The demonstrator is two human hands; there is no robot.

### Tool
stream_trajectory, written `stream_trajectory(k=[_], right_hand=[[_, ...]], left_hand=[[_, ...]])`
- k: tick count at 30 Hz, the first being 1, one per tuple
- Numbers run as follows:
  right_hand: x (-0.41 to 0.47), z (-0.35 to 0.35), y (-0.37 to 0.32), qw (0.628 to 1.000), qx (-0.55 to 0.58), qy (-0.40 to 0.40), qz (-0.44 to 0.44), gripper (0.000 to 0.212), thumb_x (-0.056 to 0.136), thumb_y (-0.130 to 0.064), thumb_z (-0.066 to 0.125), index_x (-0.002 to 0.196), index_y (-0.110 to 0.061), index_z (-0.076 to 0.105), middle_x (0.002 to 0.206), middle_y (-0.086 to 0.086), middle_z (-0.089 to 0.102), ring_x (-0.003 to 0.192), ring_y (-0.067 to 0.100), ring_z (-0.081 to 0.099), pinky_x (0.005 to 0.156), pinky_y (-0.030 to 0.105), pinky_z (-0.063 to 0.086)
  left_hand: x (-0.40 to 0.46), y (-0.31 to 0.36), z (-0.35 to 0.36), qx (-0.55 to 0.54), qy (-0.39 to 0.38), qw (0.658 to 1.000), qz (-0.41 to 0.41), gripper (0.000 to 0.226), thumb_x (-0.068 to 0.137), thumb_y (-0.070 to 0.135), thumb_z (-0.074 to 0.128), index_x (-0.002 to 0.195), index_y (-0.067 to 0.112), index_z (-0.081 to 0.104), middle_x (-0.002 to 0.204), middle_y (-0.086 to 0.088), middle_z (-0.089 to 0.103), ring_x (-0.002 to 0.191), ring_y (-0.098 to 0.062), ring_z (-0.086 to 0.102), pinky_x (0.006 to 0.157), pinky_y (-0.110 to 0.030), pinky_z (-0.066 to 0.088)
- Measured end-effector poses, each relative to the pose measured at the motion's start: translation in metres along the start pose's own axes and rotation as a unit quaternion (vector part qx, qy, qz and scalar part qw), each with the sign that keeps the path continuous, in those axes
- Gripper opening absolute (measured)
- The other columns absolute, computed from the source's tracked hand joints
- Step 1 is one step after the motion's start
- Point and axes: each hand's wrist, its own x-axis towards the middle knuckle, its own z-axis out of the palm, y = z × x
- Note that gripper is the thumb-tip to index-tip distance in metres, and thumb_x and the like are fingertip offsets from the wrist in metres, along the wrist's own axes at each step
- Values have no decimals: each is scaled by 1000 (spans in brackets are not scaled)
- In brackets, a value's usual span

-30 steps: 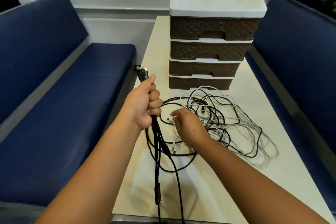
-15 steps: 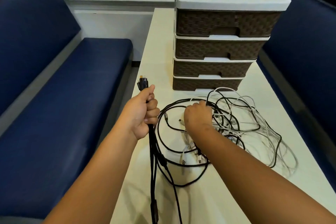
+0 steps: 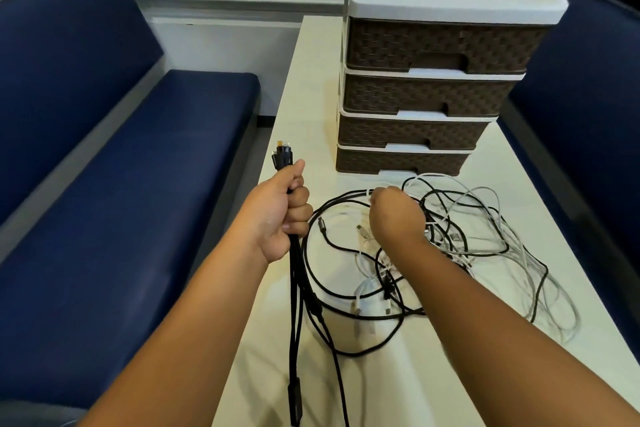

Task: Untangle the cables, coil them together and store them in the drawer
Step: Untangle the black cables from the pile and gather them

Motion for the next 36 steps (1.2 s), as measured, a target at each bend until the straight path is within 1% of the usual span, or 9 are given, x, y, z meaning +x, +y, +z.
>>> stream_trajectory(k=[4,9,11,14,19,24,27,31,36], right_hand=[[4,-25,23,963,267,-27,38,13,97,-24,54,90,-15,62,79,4,62,71,23,58,65,29,44],[-8,-64,46,856,511,-52,49,10,98,-18,57,91,-12,62,82,6,65,71,16,59,64,28,50],[-8,-74,51,851,521,-39,46,11,98,-17,56,95,-10,62,82,3,66,71,14,61,64,26,50],[-4,-76,59,882,465,13,75,14,98,-20,56,98,-8,62,82,7,66,72,18,61,66,32,51],[-6,-57,71,869,463,41,167,10,99,-16,51,108,-13,53,83,10,65,66,20,66,78,45,59],[-12,-40,75,804,567,49,172,8,97,-18,56,102,-16,51,97,11,67,76,24,73,74,39,58],[-20,-36,78,850,495,69,165,8,95,-22,59,91,-15,61,93,12,70,70,17,70,65,34,55],[-50,-29,82,914,389,-73,89,11,89,-22,69,83,-13,69,69,3,68,47,5,58,45,19,45],[-69,-11,60,955,285,-74,-28,7,87,-25,68,83,-22,73,73,-11,66,62,1,57,61,24,47]], left_hand=[[-6,2,0,-3,6,1000,4,43,99,36,51,61,23,34,48,10,19,37,-5,14,35,-18,10],[-12,2,5,-6,13,1000,1,42,99,35,51,62,24,34,48,10,19,37,-5,14,34,-17,10],[-13,1,10,-5,10,1000,-1,42,99,35,51,62,23,34,48,10,19,37,-5,14,33,-17,10],[-15,-3,17,-5,5,1000,-1,42,99,34,51,62,23,34,48,10,19,36,-5,15,32,-16,10],[-15,-5,20,-4,-1,1000,-1,42,99,34,51,62,23,33,48,10,18,36,-5,14,32,-16,11],[-15,-8,21,-9,0,1000,-4,42,99,34,50,62,24,34,47,10,18,36,-4,14,33,-17,10],[-14,-10,22,-10,2,1000,-7,42,99,35,51,61,24,34,47,10,19,36,-4,15,33,-17,9],[-13,-12,22,-7,3,1000,-5,43,98,35,52,60,23,35,47,10,20,36,-5,15,34,-17,9],[-13,-13,21,-8,2,1000,-6,43,99,35,51,61,24,34,47,10,19,36,-4,15,34,-17,9]])
